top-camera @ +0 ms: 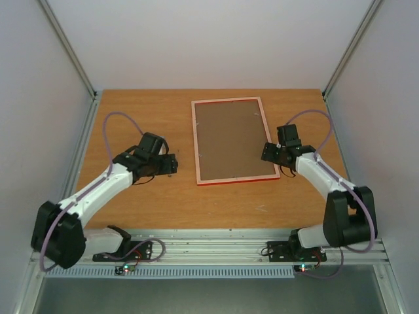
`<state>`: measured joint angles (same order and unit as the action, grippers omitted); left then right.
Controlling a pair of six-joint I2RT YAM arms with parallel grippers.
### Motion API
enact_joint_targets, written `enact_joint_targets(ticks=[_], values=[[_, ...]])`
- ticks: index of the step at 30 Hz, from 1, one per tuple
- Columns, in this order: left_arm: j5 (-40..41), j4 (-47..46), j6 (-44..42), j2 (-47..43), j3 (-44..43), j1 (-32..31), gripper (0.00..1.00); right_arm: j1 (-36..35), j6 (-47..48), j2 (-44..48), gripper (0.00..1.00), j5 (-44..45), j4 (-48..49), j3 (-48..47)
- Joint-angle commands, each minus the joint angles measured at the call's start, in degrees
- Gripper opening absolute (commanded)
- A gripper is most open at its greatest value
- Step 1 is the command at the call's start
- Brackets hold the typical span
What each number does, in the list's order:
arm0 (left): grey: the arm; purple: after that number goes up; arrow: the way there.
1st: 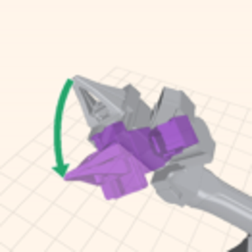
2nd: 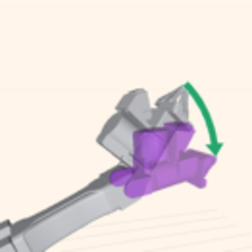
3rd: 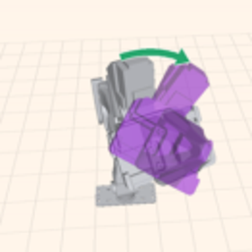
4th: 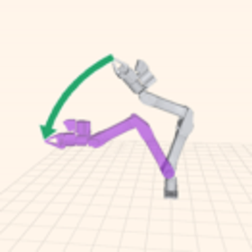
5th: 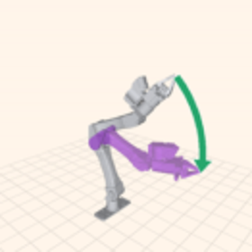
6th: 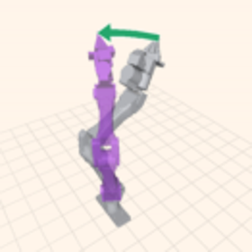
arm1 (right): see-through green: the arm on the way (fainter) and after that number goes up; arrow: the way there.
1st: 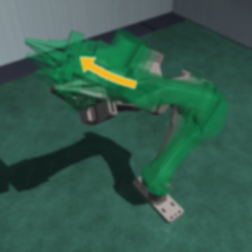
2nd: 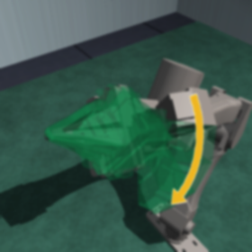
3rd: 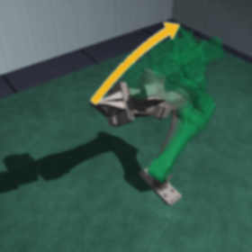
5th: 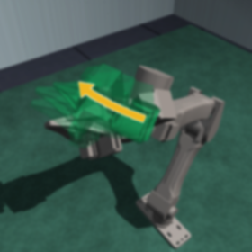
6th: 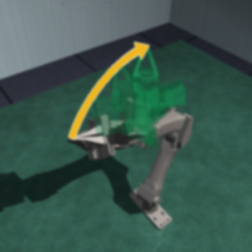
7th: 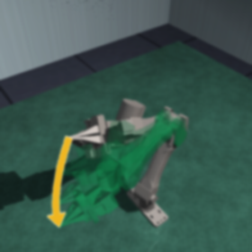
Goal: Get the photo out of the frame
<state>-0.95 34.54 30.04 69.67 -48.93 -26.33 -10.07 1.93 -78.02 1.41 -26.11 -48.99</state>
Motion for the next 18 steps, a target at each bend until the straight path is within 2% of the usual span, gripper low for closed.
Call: enact_joint_targets(ticks=[1, 9, 18], values=[[-4.25, -7.23, -0.80, 6.64, -2.66, 0.05, 0.75, 1.32, 6.96, -6.65, 0.74, -4.01, 1.00, -3.72], [-8.74, -11.88, -0.29, 20.23, -7.58, -1.49, 0.73, 4.48, 9.48, -16.21, 0.68, -4.63, 3.54, -7.30], [-8.91, -13.85, -0.02, 28.51, -11.04, -3.96, 0.72, 4.77, 12.21, -20.48, 0.66, -4.01, 0.45, -11.57]])
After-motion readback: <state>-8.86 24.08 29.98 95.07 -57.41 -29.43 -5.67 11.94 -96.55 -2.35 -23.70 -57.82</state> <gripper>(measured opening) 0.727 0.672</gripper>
